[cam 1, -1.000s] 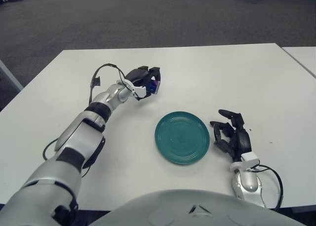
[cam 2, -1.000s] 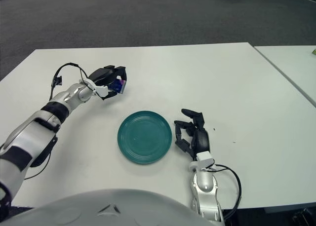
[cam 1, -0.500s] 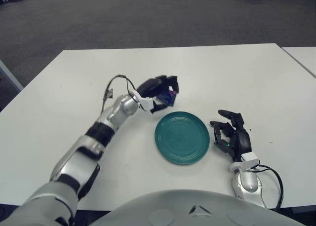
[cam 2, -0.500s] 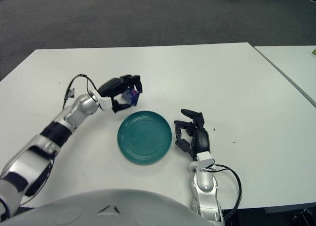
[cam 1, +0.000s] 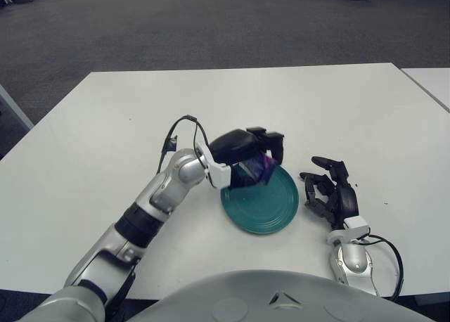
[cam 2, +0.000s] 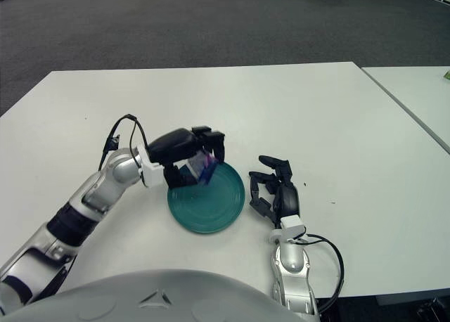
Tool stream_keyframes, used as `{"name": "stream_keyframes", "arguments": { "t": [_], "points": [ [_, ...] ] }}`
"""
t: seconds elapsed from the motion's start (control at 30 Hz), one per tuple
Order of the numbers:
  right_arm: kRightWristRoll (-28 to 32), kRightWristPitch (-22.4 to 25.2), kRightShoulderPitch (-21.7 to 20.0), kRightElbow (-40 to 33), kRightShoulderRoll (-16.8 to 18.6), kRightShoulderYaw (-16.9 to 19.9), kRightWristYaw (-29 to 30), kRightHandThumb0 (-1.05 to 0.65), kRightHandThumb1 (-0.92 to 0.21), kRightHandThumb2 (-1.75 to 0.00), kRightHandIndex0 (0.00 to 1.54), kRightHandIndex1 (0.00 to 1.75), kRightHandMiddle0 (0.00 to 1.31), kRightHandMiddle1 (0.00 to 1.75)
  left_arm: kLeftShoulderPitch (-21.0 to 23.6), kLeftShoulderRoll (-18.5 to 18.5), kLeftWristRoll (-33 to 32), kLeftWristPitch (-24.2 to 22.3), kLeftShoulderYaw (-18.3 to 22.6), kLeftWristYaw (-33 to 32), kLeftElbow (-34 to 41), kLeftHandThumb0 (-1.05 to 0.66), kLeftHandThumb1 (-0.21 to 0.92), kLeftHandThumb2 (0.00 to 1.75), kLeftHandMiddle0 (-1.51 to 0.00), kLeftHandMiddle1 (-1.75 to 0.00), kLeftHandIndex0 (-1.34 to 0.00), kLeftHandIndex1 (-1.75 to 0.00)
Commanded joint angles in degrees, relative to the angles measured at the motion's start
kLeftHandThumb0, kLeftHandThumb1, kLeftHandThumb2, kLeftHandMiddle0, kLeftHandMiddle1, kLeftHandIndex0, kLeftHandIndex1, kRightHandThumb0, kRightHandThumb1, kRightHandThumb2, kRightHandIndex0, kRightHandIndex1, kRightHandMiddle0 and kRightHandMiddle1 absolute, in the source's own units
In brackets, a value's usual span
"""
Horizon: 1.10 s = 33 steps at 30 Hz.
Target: Put the gum into the plate.
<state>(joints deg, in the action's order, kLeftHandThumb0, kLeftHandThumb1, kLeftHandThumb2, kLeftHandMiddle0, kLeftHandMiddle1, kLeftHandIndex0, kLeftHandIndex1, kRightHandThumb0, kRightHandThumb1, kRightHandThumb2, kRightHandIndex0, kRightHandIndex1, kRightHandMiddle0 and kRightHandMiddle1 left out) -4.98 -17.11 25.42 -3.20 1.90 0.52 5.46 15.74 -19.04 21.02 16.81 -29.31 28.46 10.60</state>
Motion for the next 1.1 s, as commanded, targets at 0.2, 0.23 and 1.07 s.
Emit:
{"name": "stream_keyframes", "arguments": {
  "t": [0.2, 0.23, 1.07],
  "points": [
    [-0.57, 4.89, 2.09, 5.93, 0.63, -0.37, 1.00, -0.36, -0.66, -0.92, 0.50, 0.84, 0.13, 1.19, 0.30, -1.88, 2.76, 2.56, -3.18, 4.47, 2.10, 0.00, 0.11, 1.53, -0.80, -1.65, -0.54, -1.75],
    [-0.52, 5.06, 2.10, 5.88, 0.66, -0.44, 0.99, -0.37, -0.66, -0.92, 0.49, 0.84, 0.13, 1.19, 0.27, -1.81, 3.10, 3.01, -3.56, 4.52, 1.97, 0.00, 0.11, 1.53, -0.80, -1.65, -0.54, -1.75],
    [-0.59, 4.17, 1.84, 7.20, 1.27, -0.64, 2.07, -0.39, -0.71, -0.87, 0.49, 0.78, 0.13, 1.17, 0.34, -1.51, 22.15, 17.82, -7.94, -5.75, -6.32, 0.00, 0.09, 1.55, -0.84, -1.62, -0.55, -1.75]
  ]
}}
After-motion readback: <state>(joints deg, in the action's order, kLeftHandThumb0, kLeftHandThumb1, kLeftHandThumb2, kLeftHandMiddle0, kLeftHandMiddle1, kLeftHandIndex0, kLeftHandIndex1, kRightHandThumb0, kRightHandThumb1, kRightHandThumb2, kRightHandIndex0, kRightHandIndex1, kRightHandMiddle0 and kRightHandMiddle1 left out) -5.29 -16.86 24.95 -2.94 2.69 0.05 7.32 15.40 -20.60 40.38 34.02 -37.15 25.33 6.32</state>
